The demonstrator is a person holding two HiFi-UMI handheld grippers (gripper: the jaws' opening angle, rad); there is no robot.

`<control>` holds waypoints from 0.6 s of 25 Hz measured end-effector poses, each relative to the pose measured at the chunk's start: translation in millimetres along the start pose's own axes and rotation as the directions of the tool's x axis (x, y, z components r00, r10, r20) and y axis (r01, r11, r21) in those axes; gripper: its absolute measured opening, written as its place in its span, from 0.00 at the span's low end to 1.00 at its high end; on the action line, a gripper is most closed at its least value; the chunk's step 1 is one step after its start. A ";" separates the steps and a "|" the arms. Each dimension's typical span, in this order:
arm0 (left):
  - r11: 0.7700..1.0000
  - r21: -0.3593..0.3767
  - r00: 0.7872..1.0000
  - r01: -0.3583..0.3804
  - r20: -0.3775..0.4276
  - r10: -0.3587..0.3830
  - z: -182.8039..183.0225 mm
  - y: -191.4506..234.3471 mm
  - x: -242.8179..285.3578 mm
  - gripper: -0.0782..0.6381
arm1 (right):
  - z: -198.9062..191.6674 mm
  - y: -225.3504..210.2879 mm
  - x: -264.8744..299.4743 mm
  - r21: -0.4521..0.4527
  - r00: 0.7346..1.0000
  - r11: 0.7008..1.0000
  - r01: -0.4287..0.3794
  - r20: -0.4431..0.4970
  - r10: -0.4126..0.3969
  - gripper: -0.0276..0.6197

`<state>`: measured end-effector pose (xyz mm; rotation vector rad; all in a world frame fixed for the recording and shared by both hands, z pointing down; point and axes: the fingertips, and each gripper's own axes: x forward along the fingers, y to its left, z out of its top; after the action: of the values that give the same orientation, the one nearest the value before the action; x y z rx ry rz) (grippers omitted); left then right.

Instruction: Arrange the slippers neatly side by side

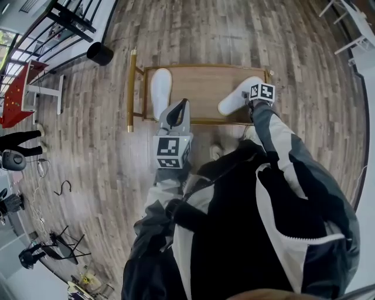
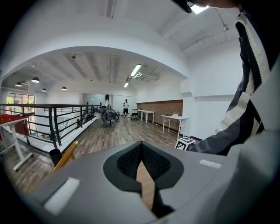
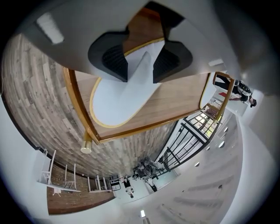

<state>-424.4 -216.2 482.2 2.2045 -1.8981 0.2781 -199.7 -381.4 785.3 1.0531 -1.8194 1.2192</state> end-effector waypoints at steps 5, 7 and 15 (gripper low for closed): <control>1.000 0.000 1.000 -0.021 -0.003 0.021 -1.6 5.1 -5.5 0.12 | -0.3 -4.5 1.3 -0.009 1.000 1.000 0.016 -0.003 -0.016 0.18; 1.000 0.000 1.000 -0.025 -0.003 0.025 -2.7 5.8 -6.3 0.12 | 1.3 -2.8 0.5 -0.004 1.000 1.000 -0.002 0.010 0.002 0.10; 0.999 -0.039 1.000 -0.023 0.007 0.023 -4.9 7.0 -6.3 0.12 | 14.0 49.9 -35.3 -0.150 0.979 0.977 -0.154 0.112 0.172 0.09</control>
<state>-432.2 -209.8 485.5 2.1630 -1.9174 0.2347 -230.9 -374.7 731.3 0.9335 -2.0911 1.1211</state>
